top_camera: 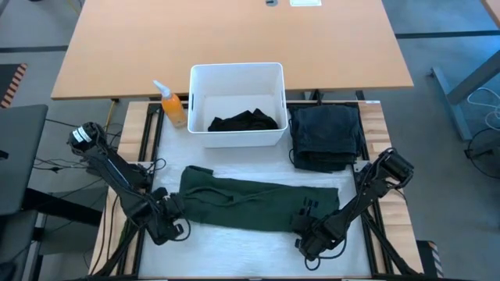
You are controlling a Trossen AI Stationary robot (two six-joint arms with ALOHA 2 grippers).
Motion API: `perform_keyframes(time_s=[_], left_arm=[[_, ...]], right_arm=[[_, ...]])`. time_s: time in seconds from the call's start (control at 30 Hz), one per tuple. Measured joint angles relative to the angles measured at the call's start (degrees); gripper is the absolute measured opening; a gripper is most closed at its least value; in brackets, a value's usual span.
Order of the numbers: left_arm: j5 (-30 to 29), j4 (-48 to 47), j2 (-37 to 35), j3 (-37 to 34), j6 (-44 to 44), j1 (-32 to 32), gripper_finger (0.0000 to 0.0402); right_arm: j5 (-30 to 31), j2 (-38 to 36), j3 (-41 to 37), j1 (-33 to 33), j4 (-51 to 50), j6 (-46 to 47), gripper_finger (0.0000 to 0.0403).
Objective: Fold laundry
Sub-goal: Fold the green polo
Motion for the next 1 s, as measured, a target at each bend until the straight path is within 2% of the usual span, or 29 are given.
perform_keyframes(time_s=[0.37,0.63,0.73,0.87,1.0], left_arm=[[-5.3,-9.0,-8.0,4.2,2.9,0.0,0.0],[-5.2,-9.3,-8.4,4.4,7.6,0.0,0.0],[-5.5,-9.5,-8.4,4.4,10.9,0.0,0.0],[-4.6,-7.9,-8.4,4.4,16.5,0.0,0.0],[-3.9,-5.8,-8.4,4.4,19.7,0.0,0.0]], right_arm=[[-1.1,-2.6,0.0,0.1,-1.5,-2.8,0.0127],[-2.5,-7.2,0.0,0.2,-4.3,-2.9,0.0127],[-2.7,-8.3,0.0,0.2,-1.9,-3.0,0.0127],[-6.8,-6.1,0.0,0.2,4.9,-5.4,0.0127],[-8.5,-2.6,0.0,0.4,6.6,-4.5,0.0127]])
